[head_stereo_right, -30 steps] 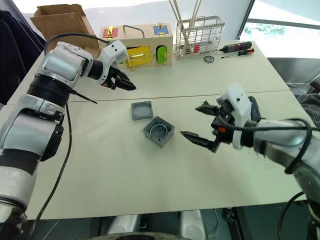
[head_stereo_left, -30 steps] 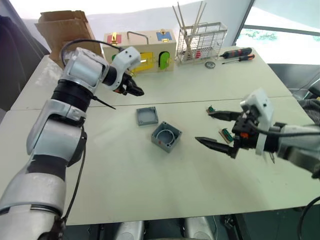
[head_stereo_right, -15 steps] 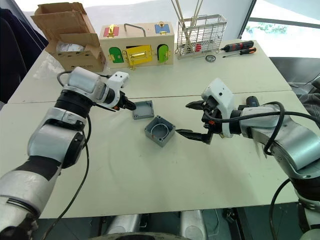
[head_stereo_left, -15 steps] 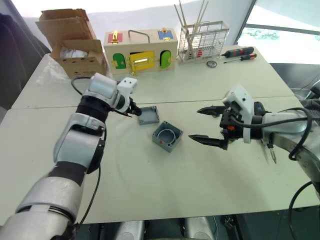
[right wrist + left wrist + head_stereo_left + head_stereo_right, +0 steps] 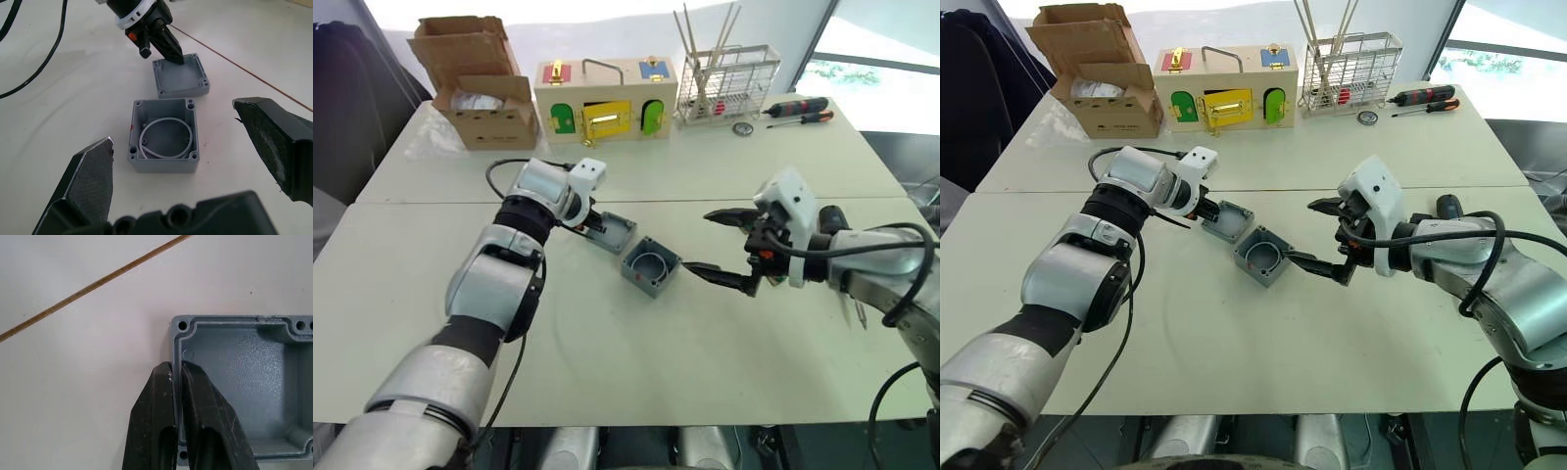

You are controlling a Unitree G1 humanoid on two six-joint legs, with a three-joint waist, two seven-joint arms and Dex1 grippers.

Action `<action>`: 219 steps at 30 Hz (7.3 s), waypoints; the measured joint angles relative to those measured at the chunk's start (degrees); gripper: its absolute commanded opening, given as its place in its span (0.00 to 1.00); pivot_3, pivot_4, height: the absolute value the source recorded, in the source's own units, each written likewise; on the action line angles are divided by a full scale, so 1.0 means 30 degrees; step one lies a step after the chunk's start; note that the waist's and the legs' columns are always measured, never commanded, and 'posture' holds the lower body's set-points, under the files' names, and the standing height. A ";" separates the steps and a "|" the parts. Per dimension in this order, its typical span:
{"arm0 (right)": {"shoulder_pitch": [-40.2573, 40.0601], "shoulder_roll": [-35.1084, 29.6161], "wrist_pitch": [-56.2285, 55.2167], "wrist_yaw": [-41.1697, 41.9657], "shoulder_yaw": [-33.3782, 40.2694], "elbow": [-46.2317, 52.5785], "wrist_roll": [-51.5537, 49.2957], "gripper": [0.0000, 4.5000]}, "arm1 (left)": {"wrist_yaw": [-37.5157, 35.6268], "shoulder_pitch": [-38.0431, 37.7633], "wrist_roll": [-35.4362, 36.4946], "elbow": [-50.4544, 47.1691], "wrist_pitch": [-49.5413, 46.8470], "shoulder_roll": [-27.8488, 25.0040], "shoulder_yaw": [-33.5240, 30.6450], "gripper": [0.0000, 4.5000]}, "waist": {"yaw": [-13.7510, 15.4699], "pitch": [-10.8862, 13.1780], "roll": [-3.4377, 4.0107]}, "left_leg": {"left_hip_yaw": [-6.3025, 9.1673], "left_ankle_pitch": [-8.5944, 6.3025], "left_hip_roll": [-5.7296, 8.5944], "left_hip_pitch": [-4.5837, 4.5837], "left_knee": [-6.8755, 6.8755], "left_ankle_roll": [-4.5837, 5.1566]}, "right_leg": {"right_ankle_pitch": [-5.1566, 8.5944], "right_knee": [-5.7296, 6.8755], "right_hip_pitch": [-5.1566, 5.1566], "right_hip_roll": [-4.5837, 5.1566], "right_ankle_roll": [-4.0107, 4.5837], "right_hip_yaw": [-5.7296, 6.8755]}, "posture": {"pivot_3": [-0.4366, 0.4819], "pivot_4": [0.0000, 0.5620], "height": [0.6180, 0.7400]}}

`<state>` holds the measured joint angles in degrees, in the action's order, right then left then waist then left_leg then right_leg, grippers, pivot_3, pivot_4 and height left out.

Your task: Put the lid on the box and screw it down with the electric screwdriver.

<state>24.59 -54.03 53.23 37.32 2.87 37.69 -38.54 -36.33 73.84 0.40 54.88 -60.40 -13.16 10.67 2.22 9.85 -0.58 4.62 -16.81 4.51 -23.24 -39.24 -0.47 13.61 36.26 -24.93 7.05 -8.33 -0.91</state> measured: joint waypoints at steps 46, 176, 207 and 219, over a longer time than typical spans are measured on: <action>0.6087 1.0770 -0.1421 -0.3305 0.1547 -0.9722 -0.1753 0.03 | 0.3117 -0.9872 0.6333 -1.8672 1.1759 0.0973 -0.4766 0.00 | -0.1008 -0.0002 -0.0010 | 0.0023 0.0038 -0.0030 -0.0066 0.0050 -0.0070 | -0.0033 0.0037 -0.0136 0.0008 0.0046 -0.0008 | 0.48 0.27 0.95; -0.4971 0.3365 -3.0281 -1.2132 -0.6658 -1.2099 2.9687 0.73 | -0.3419 -1.4210 0.5716 -1.9441 0.7446 -0.3989 0.2040 0.00 | -0.0664 -0.0553 0.0000 | 0.0040 -0.0045 -0.0043 0.0734 0.0372 0.0063 | -0.0005 -0.0401 0.0732 -0.0068 0.0049 -0.0058 | 0.48 0.27 0.95; -0.7178 0.7602 -0.7846 -0.3292 -0.1658 -0.3917 0.5666 0.01 | -0.2581 -1.5318 0.8840 -1.7543 0.7137 -0.5430 -0.2575 0.00 | -0.0490 -0.0379 0.0054 | 0.0057 -0.0061 -0.0074 0.0562 0.0407 0.0084 | 0.0025 -0.0379 0.0529 -0.0063 0.0068 -0.0065 | 0.48 0.27 0.95; -0.7153 0.7105 -0.5017 -0.2293 -0.2869 -0.3526 0.5718 0.01 | -0.3640 -1.5339 0.6451 -1.6243 0.9175 -0.4155 -0.0136 0.00 | -0.0538 -0.0363 0.0048 | 0.0056 -0.0064 -0.0096 0.0565 0.0418 0.0088 | 0.0023 -0.0363 0.0511 -0.0073 0.0063 -0.0056 | 0.48 0.27 0.95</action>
<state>3.13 -32.71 38.18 30.44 -5.74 27.11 -21.38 -47.25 27.83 19.75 6.15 -32.88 -25.63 10.27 0.61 8.76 -0.43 4.78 -17.00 4.22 -21.55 -37.98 -0.20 13.68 35.17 -23.39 6.83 -8.14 -1.07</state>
